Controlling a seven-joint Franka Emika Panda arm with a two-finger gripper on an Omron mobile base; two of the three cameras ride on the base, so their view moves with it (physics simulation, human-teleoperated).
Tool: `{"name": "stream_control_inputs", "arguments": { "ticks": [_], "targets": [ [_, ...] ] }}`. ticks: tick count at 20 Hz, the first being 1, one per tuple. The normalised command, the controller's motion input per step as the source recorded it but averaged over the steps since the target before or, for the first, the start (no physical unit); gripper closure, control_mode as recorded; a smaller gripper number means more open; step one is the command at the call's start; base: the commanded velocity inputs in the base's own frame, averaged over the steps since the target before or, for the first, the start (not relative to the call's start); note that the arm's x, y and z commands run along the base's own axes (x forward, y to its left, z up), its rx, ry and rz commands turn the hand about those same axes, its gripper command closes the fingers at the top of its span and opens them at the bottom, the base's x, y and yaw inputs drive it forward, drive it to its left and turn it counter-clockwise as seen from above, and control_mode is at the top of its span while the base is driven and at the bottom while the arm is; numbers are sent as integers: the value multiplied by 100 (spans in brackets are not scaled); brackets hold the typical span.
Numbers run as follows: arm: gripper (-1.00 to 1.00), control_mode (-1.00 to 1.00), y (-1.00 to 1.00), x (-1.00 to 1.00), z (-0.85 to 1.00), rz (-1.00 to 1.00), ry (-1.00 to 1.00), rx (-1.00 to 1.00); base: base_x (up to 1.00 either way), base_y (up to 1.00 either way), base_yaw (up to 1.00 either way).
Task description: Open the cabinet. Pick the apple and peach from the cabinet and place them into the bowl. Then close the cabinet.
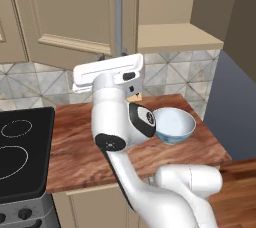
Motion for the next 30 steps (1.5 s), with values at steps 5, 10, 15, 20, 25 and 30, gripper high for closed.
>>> {"name": "stream_control_inputs", "arguments": {
  "ticks": [5, 10, 15, 20, 25, 30],
  "targets": [
    [-100, -100, 5, -49, 0, 1, -4, 0, 0, 0, 0],
    [-100, -100, -15, -98, 0, 0, -14, 3, 0, 0, 0],
    [-100, -100, -89, -17, 12, 4, -3, 24, 0, 0, 0],
    [-100, -100, -95, 10, 15, 24, -1, 33, 0, 0, 0],
    [-100, -100, -82, 0, 1, 37, 1, 29, 0, 0, 0],
    [-100, -100, -44, 19, 0, 41, 7, 29, 0, 0, 0]
  ]
}}
